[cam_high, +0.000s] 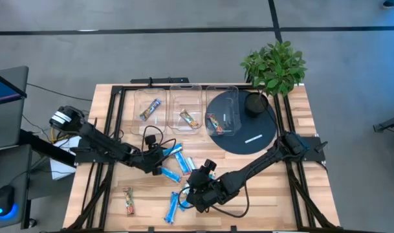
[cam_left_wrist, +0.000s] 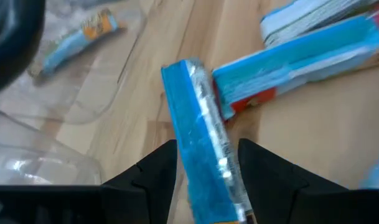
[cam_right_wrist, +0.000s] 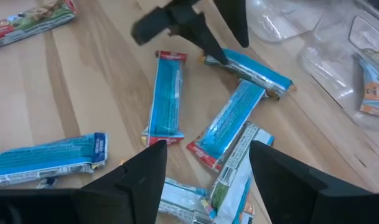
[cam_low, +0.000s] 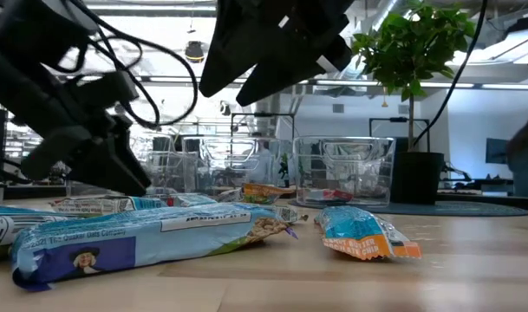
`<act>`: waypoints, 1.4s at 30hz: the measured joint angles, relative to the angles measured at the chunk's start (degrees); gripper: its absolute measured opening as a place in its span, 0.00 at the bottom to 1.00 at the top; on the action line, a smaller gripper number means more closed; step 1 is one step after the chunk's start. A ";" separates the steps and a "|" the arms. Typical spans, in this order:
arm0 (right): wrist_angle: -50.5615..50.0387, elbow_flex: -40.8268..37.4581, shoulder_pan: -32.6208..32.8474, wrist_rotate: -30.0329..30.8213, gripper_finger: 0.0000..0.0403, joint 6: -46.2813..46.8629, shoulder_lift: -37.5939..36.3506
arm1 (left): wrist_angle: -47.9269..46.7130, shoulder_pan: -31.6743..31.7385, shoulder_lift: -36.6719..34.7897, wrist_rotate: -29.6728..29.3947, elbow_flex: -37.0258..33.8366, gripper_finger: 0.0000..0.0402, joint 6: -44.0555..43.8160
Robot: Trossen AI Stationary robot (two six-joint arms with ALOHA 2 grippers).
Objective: Pick and place Granola Bars by type
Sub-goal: Put the orange granola bar into the middle transparent bin
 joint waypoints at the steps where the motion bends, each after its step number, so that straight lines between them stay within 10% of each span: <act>1: 0.00 0.00 0.02 0.15 0.55 -0.03 0.00 | 0.13 0.66 0.35 0.56 0.00 0.42 0.00; 16: -0.02 1.82 1.66 0.51 0.55 -3.01 -0.02 | 2.72 7.27 1.23 14.94 0.00 0.46 1.22; 42: -0.44 1.84 1.86 0.44 0.55 -3.17 -0.02 | 2.64 3.07 1.23 11.29 0.04 0.31 -0.06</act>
